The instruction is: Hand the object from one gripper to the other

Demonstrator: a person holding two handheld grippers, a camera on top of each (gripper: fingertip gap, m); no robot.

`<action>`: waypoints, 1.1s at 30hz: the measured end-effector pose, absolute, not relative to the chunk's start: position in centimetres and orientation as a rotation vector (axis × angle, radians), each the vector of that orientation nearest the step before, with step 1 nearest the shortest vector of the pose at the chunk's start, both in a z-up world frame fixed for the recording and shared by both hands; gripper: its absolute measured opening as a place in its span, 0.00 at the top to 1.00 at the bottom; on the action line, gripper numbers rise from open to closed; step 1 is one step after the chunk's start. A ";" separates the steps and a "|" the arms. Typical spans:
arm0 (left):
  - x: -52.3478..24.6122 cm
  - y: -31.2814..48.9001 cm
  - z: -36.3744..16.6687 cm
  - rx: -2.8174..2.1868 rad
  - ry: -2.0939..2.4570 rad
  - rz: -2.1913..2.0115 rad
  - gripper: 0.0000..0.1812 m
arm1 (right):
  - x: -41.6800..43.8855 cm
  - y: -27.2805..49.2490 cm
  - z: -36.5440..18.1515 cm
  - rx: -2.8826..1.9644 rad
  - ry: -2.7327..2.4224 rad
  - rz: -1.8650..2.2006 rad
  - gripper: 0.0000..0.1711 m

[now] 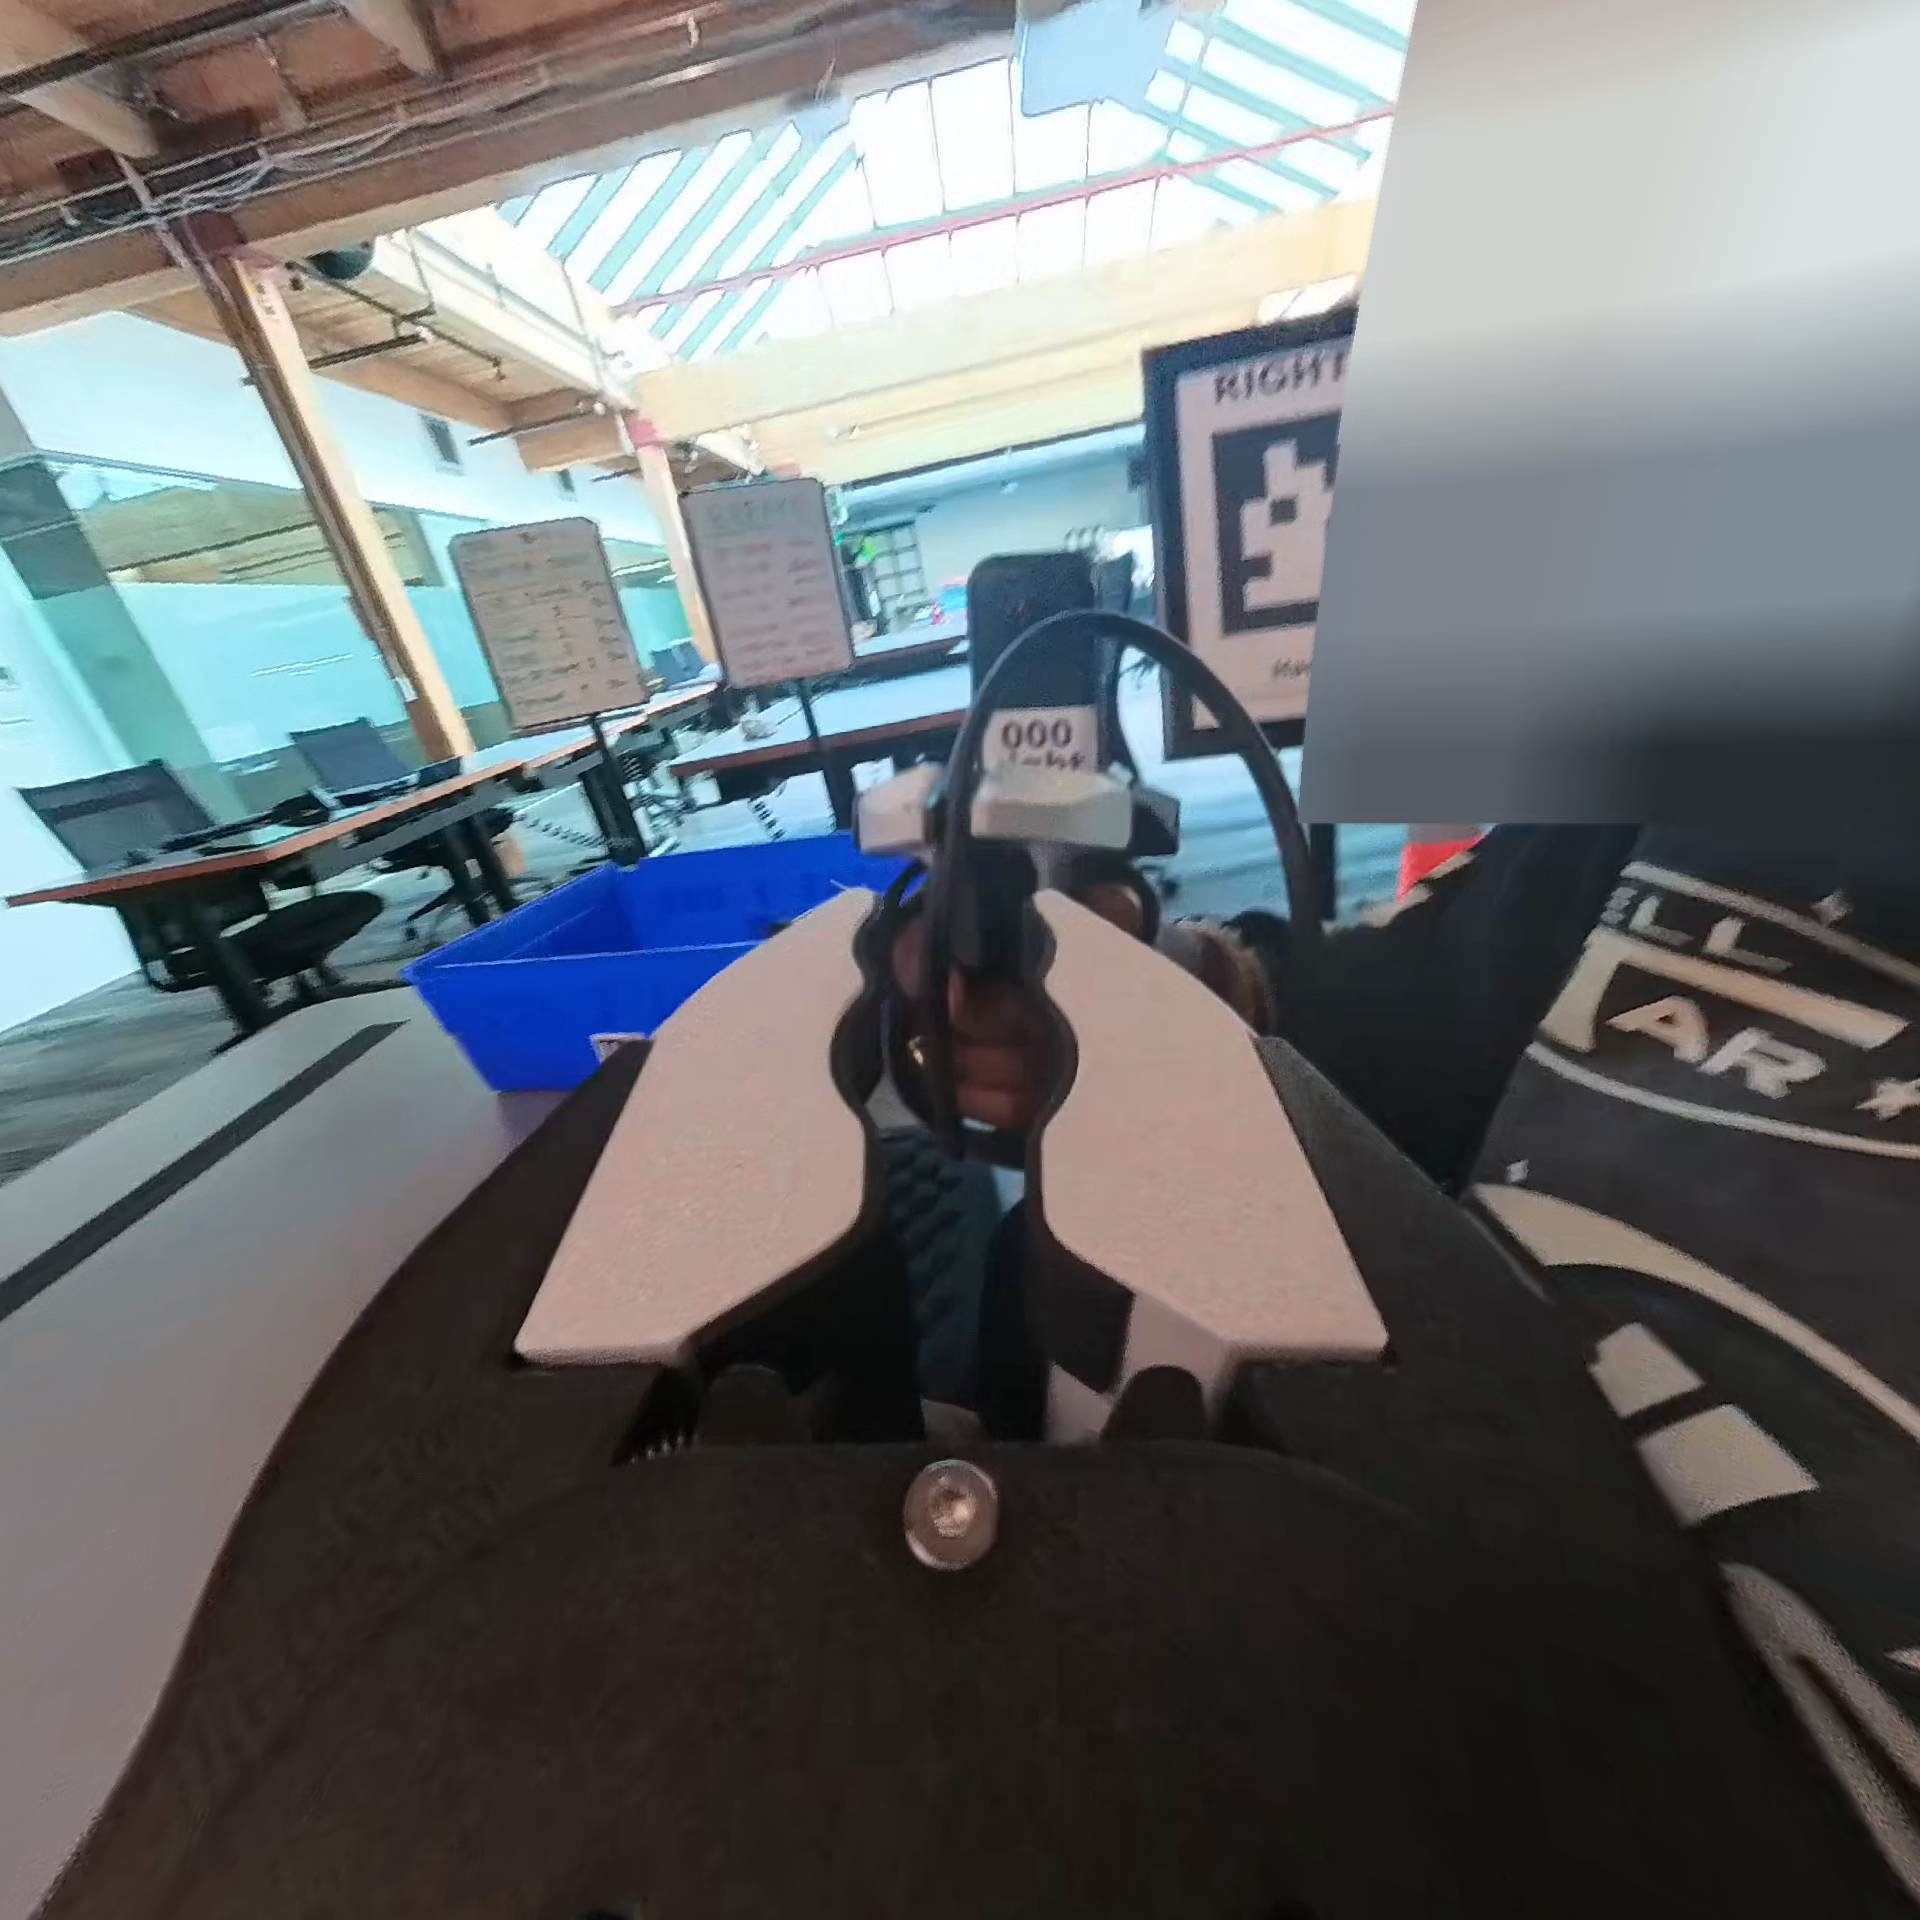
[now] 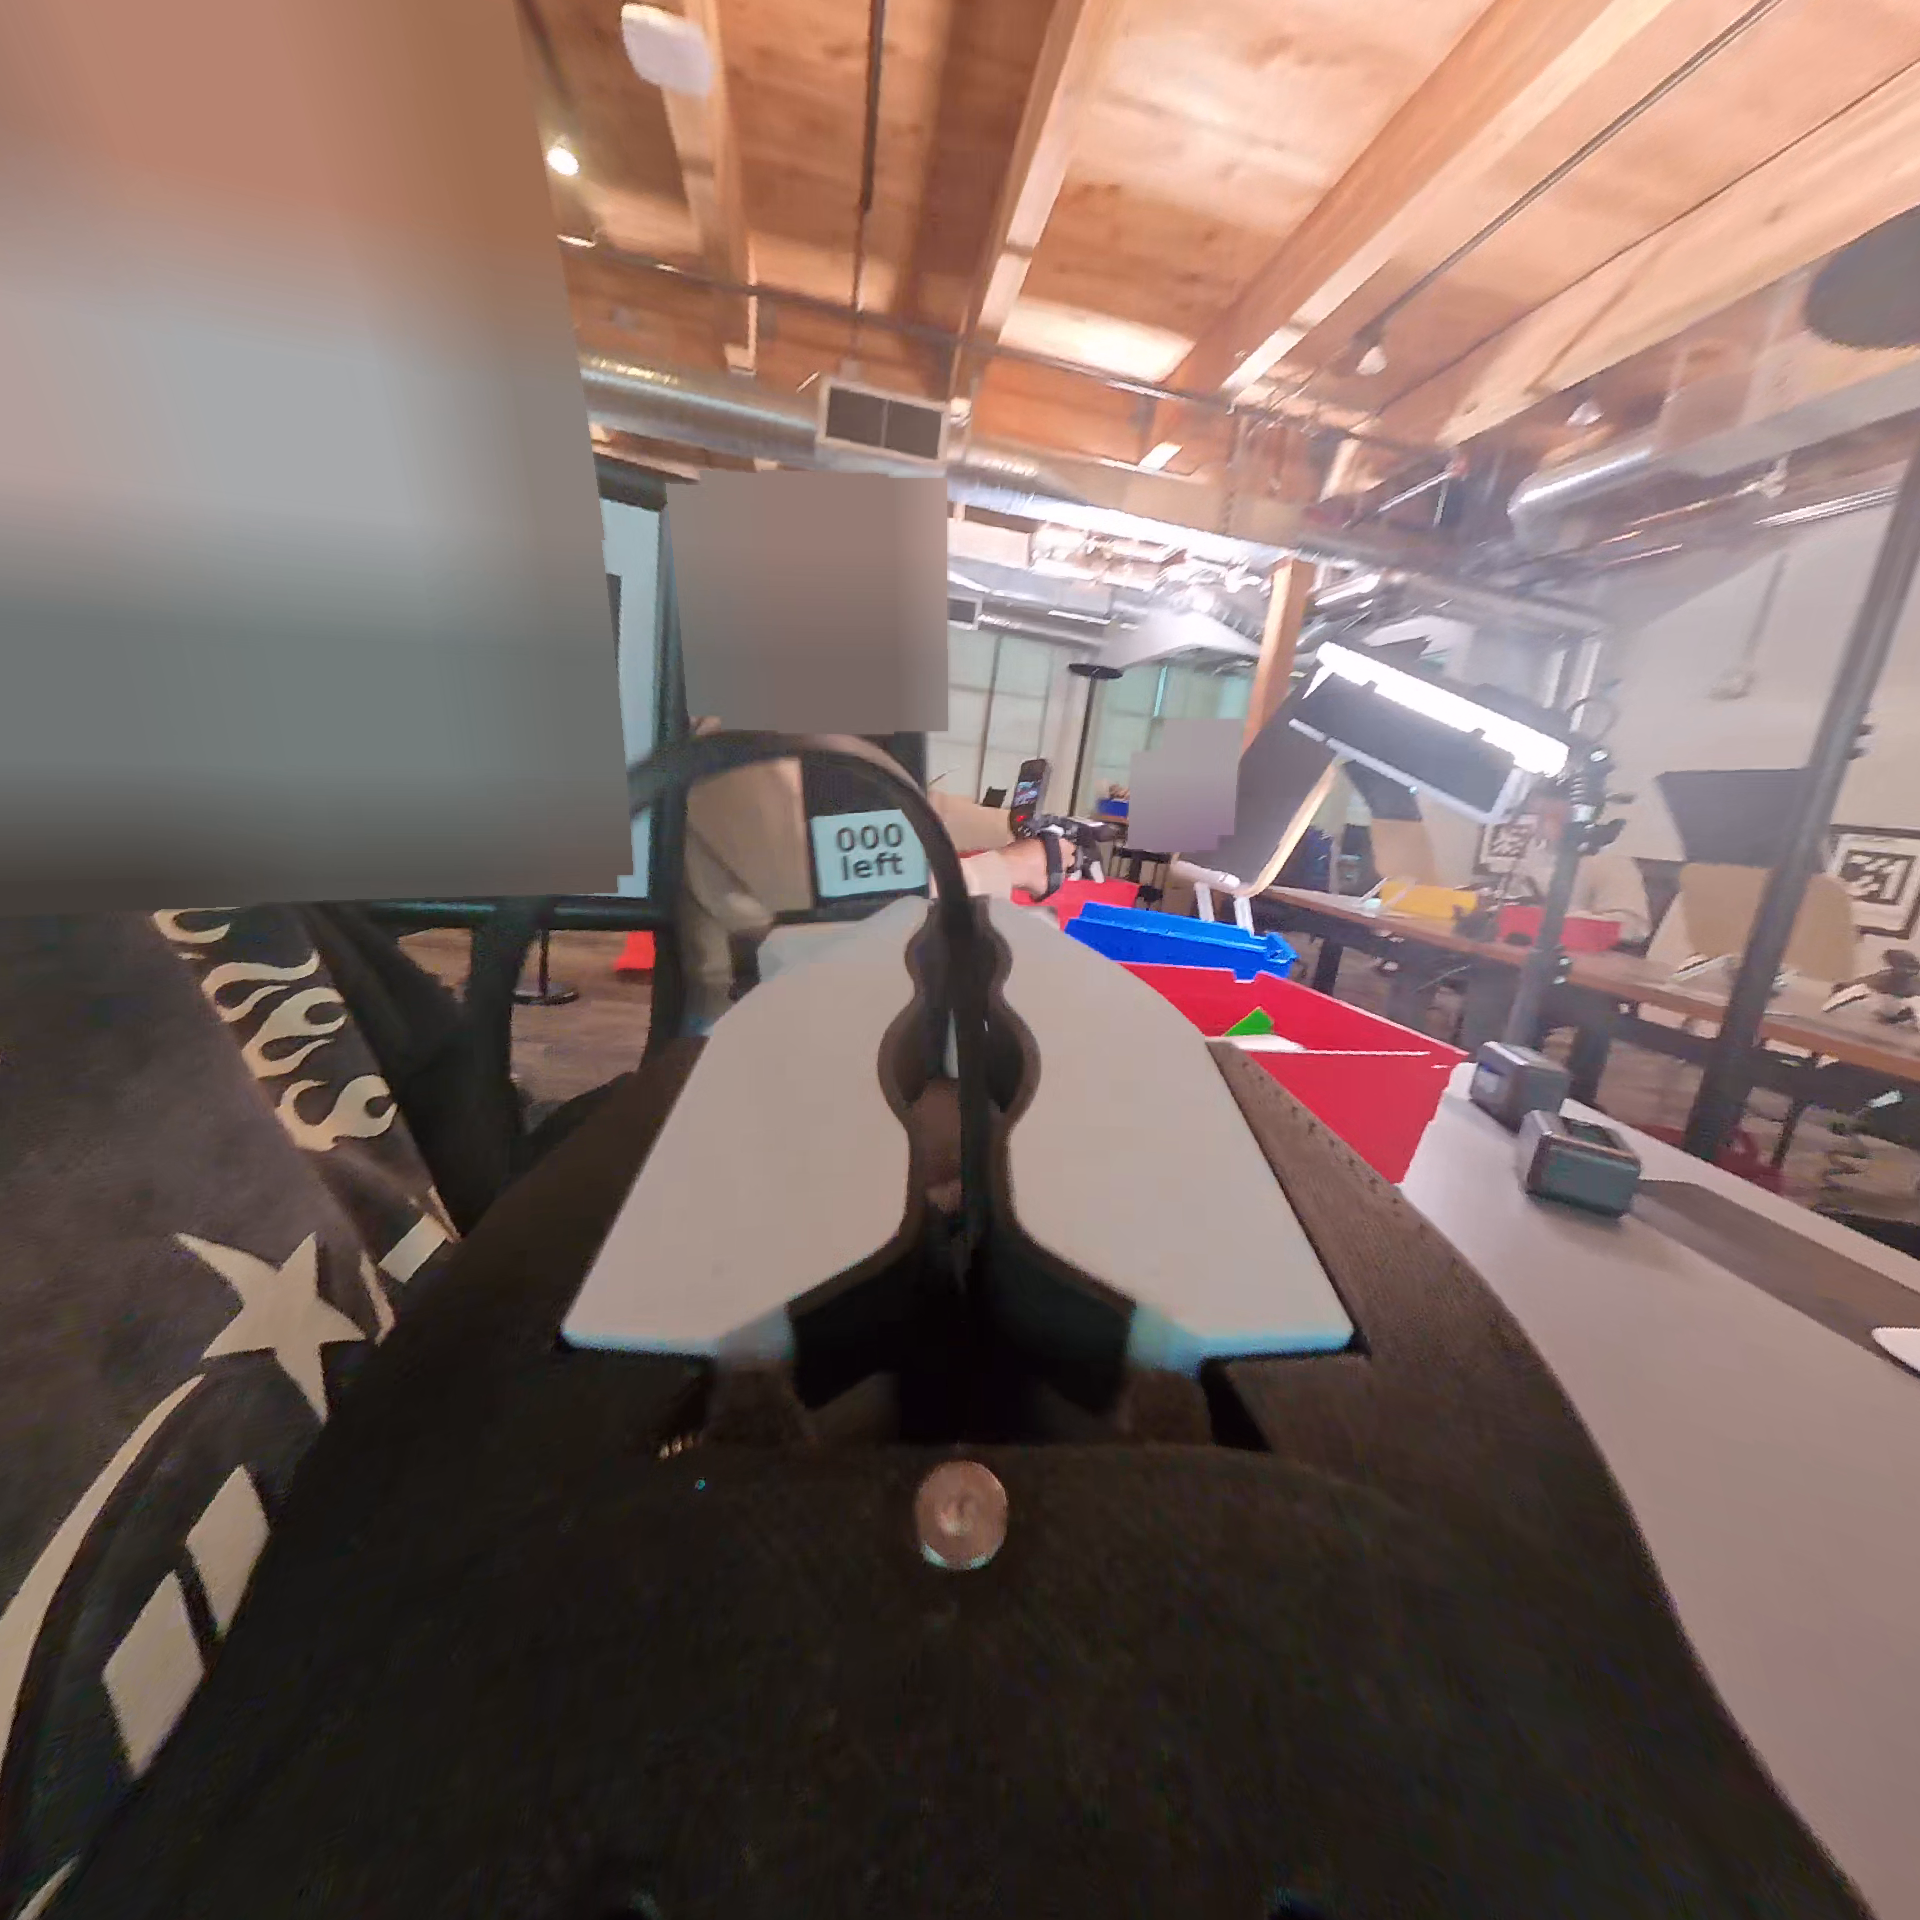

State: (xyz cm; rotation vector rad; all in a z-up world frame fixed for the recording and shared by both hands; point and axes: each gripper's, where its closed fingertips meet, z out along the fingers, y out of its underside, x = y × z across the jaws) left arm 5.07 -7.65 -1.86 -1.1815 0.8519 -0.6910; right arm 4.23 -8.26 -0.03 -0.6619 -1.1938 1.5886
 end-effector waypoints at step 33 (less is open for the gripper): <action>3.3 -7.6 -0.9 -1.243 0.734 -0.856 0.87 | 4.2 -4.7 -0.2 -0.842 -1.159 1.449 0.97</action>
